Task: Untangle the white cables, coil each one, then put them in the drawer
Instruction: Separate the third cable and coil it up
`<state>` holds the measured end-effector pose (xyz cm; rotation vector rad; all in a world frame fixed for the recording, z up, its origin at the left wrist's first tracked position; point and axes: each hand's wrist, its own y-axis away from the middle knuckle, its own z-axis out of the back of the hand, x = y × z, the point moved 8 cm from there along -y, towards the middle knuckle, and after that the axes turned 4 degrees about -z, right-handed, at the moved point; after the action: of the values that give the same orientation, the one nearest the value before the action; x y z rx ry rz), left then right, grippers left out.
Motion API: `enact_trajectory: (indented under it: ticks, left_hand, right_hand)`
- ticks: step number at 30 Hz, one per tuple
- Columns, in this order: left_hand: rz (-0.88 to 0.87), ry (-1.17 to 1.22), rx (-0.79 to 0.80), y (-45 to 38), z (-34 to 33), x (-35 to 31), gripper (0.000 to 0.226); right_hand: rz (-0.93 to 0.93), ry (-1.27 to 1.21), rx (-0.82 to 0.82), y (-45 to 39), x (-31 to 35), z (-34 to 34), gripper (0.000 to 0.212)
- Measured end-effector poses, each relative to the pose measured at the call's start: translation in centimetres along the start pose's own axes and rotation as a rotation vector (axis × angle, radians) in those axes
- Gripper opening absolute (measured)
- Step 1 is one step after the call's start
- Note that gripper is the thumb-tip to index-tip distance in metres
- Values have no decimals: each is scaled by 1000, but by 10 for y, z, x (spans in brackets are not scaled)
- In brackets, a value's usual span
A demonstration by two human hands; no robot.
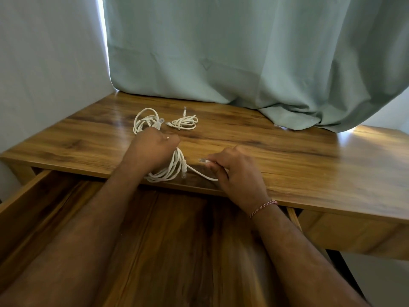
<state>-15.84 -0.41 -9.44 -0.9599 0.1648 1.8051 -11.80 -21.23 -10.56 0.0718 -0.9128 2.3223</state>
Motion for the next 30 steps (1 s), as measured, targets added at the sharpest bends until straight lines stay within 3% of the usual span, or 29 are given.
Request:
enact_trajectory:
  ticks: [4,8,10,15,19,22,26,30]
  left_hand:
    - [-145,48,-91,6,0,-17,48]
    - [77,657,-99,16,-16,-16,34]
    - [153,817,-60,21,-30,-16,28]
    - [302,1040,16,28,-59,-17,40]
    - [398,1173,6,32,-68,-13,33]
    - [449,1301,126,35,-75,-18,26]
    - [478,1436,264,37,-82,-29,37]
    - [492,1430,158,37,-85,-22,44]
  right_hand:
    - [-25,13,26,1,1,2,22]
    - [-70,68,113,8,7,-13,24]
    - [-132,-7,95,8,6,-14,19]
    - [-247,-488,55,9,4,-12,22]
    - [-437,-952,112,11,3,-19,27]
    - [-545,-1195,158,13,-3,-22,24]
    - [-447,-1336,228,12,11,-21,56]
    - [-373,-1292,199,12,21,-24,92]
